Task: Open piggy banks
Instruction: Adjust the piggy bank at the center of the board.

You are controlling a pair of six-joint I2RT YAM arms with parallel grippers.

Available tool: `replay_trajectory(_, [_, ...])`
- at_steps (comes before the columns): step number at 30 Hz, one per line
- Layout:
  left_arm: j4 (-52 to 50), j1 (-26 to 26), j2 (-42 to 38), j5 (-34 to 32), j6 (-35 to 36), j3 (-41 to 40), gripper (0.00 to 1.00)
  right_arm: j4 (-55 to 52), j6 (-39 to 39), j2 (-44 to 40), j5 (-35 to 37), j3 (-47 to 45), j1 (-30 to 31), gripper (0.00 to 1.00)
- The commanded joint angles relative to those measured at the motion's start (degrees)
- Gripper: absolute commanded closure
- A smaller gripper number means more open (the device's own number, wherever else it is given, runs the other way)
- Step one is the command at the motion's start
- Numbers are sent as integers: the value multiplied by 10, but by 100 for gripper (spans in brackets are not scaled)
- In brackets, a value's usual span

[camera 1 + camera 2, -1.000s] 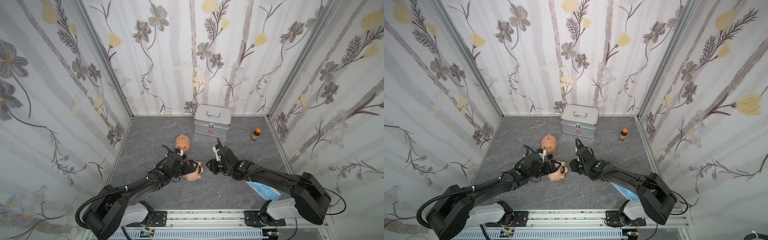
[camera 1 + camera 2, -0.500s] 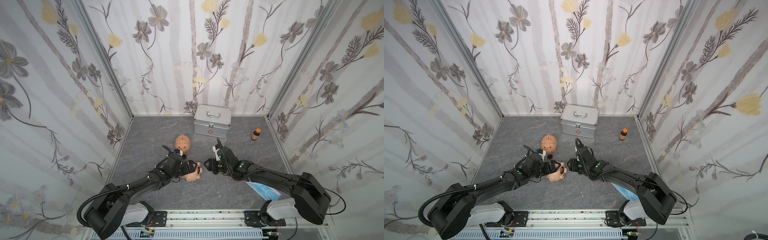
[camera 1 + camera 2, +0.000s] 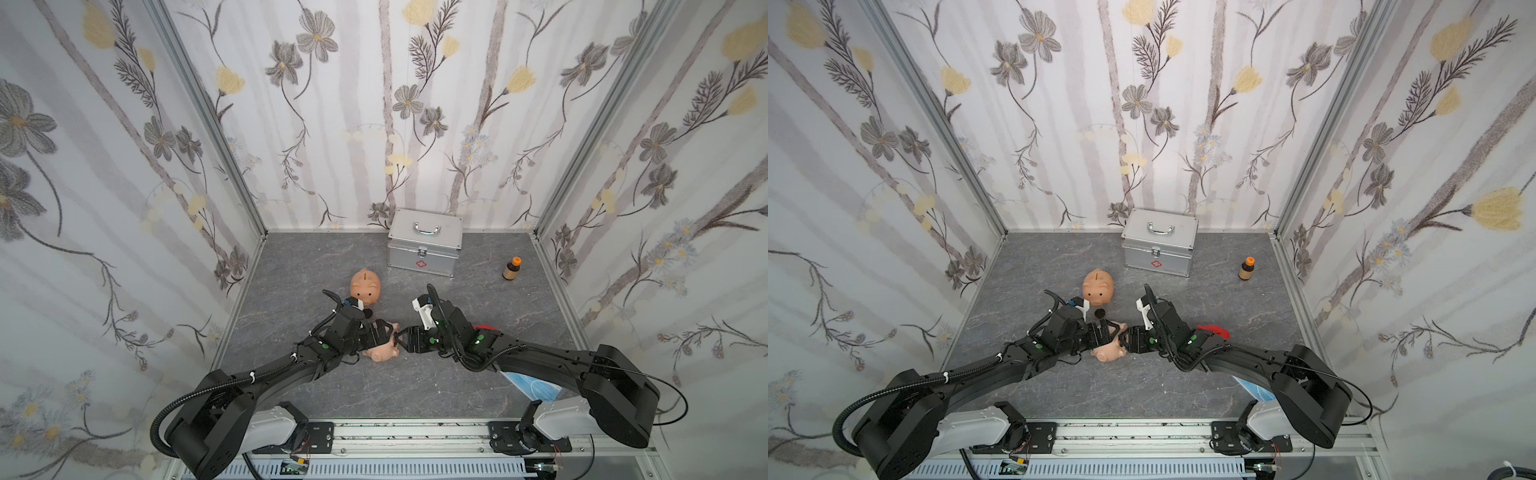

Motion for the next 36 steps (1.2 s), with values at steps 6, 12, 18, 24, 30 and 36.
replay_trajectory(6, [19,0,2,-2,-9,6,0,37,-10,21,-16,8,7,32])
replay_trajectory(12, [26,0,1,6,-10,4,0,30,-1,50,-3,17,8,34])
replay_trajectory(18, [38,0,2,14,-11,1,0,11,16,57,28,17,6,37])
replay_trajectory(24, [38,0,-1,14,-11,-1,0,3,25,54,43,16,1,39])
replay_trajectory(30, [28,0,-16,14,-11,-7,0,-8,41,56,59,14,-7,42])
replay_trajectory(36, [27,1,-29,14,-17,-15,5,-10,57,47,70,8,-19,45])
